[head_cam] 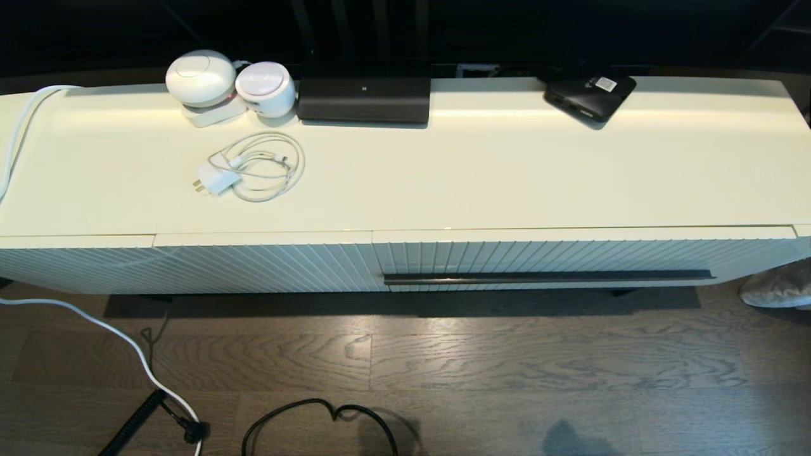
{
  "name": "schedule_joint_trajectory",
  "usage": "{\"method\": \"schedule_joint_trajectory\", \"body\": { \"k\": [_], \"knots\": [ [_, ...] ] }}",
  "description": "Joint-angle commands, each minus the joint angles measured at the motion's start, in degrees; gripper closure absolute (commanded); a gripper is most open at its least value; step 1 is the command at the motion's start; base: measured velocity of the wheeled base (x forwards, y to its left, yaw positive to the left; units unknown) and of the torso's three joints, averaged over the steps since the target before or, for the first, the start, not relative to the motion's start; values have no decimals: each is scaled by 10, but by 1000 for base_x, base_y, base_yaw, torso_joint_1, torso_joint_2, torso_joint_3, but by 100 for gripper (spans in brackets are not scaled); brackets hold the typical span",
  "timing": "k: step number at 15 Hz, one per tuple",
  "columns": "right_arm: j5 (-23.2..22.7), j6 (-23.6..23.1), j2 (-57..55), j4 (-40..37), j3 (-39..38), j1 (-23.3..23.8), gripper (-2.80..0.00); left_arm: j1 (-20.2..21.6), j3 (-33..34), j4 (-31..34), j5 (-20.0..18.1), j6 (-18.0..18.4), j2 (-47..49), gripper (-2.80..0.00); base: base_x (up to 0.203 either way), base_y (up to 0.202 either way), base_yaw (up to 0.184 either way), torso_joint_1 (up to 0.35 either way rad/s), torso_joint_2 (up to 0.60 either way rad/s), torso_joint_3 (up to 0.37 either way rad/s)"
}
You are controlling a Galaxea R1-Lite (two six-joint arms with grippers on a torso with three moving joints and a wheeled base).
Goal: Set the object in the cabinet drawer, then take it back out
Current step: Open the drawer
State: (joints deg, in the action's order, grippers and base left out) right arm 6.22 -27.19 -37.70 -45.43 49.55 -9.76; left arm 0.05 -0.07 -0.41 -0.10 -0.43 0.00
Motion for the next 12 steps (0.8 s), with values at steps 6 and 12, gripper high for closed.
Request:
{"method": "schedule_joint_trajectory", "body": {
  "k": [6, 12],
  "knots": [
    [-81, -388, -11, 110, -68, -6, 0, 0, 0, 0, 0, 0, 0, 0, 0, 0, 0, 0, 0, 0],
    [-149, -523, -154, 471, -190, -6, 0, 0, 0, 0, 0, 0, 0, 0, 0, 0, 0, 0, 0, 0]
  ]
}}
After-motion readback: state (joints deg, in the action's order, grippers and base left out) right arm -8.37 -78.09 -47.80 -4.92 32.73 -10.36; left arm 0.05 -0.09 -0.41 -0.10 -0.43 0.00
